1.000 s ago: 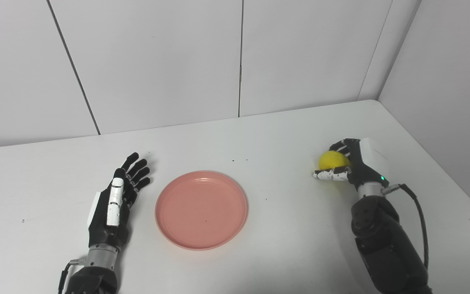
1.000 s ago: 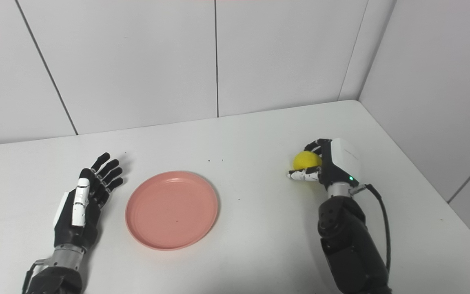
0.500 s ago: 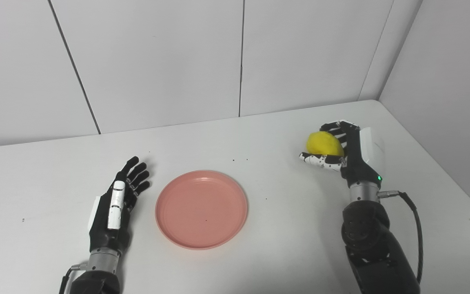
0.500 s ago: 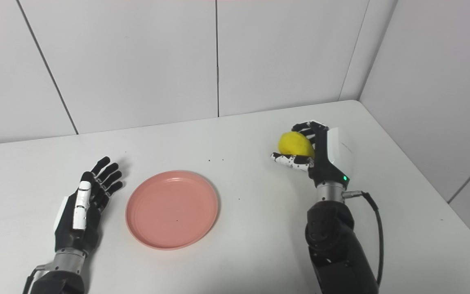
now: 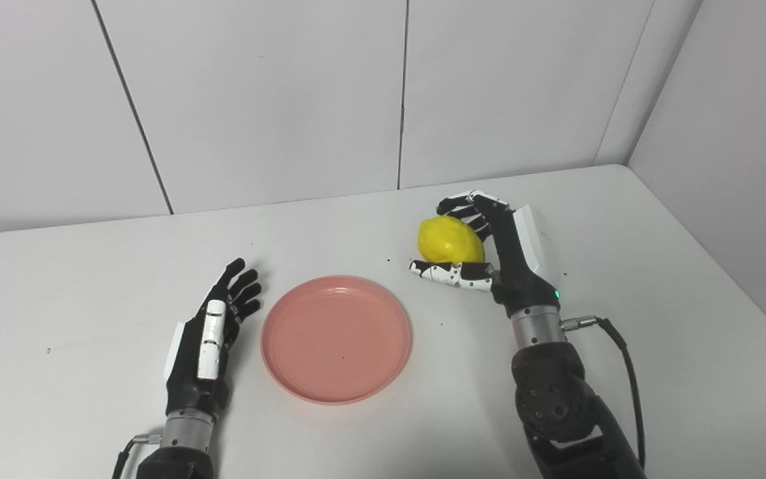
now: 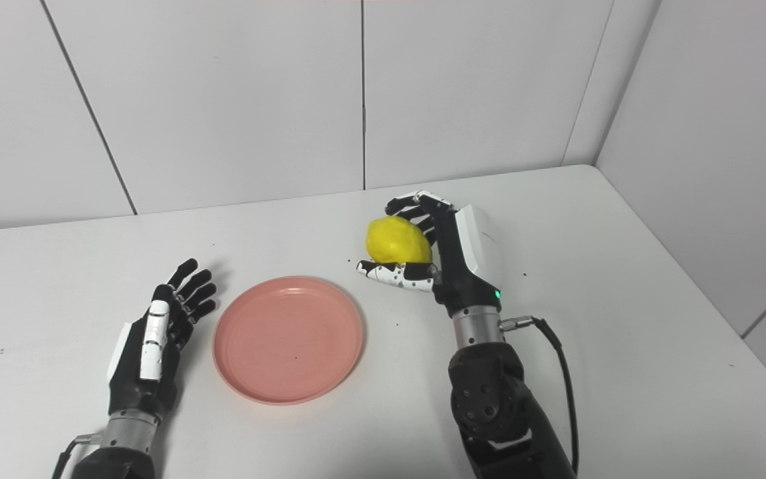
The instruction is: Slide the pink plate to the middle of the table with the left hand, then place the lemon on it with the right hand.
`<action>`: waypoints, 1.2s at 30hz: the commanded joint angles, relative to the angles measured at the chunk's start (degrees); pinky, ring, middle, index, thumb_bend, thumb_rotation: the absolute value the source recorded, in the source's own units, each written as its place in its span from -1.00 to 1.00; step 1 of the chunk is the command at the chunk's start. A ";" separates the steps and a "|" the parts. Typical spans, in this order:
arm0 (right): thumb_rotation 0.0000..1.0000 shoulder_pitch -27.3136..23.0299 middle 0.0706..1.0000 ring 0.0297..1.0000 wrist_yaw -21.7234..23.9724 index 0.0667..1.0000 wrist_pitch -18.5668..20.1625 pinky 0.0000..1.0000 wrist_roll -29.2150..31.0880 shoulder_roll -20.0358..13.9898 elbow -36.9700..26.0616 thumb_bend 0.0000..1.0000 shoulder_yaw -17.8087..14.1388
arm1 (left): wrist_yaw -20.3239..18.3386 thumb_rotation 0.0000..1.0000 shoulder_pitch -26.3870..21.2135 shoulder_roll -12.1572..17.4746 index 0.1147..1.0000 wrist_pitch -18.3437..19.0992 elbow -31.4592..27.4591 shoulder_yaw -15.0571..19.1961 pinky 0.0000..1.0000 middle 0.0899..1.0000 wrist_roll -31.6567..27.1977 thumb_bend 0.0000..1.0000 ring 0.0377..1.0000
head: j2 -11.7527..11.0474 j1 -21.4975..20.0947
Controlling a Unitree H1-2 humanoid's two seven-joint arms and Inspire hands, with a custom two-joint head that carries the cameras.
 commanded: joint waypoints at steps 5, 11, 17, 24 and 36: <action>-1.00 -1.49 -0.08 -0.20 0.04 -0.03 -7.34 -0.21 -1.45 1.33 2.02 0.03 3.59 | 1.57 1.00 -0.37 -1.86 0.72 0.42 -2.17 -0.96 0.77 0.74 1.57 0.02 0.75 | -0.54 2.57; -1.00 -1.75 -0.13 -0.13 3.84 -0.04 -6.64 -0.04 -1.88 1.45 1.84 0.04 6.35 | 3.64 1.00 -0.30 -2.83 0.72 -0.16 -1.72 -1.34 0.76 0.73 4.20 -0.03 0.74 | -0.64 4.33; -1.00 -2.20 -0.15 -0.27 6.14 0.03 -9.29 -0.32 0.20 2.18 3.07 0.02 7.83 | 6.70 1.00 -0.39 -3.86 0.71 -1.58 -0.88 -1.61 0.72 0.73 7.44 -0.07 0.73 | -0.54 6.89; -1.00 -3.29 -0.11 -0.28 8.03 -0.03 -9.22 -0.50 1.66 3.15 5.97 0.02 8.53 | 11.14 1.00 -0.75 -5.50 0.68 -3.29 0.86 -1.30 0.73 0.70 11.19 -0.11 0.70 | -0.50 9.66; -1.00 -5.70 -0.13 -0.64 9.19 -0.10 -9.92 -0.75 0.19 2.88 11.34 0.05 10.72 | 12.46 1.00 -1.03 -6.24 0.72 -4.80 1.74 -1.12 0.75 0.73 11.67 -0.09 0.74 | -0.35 11.19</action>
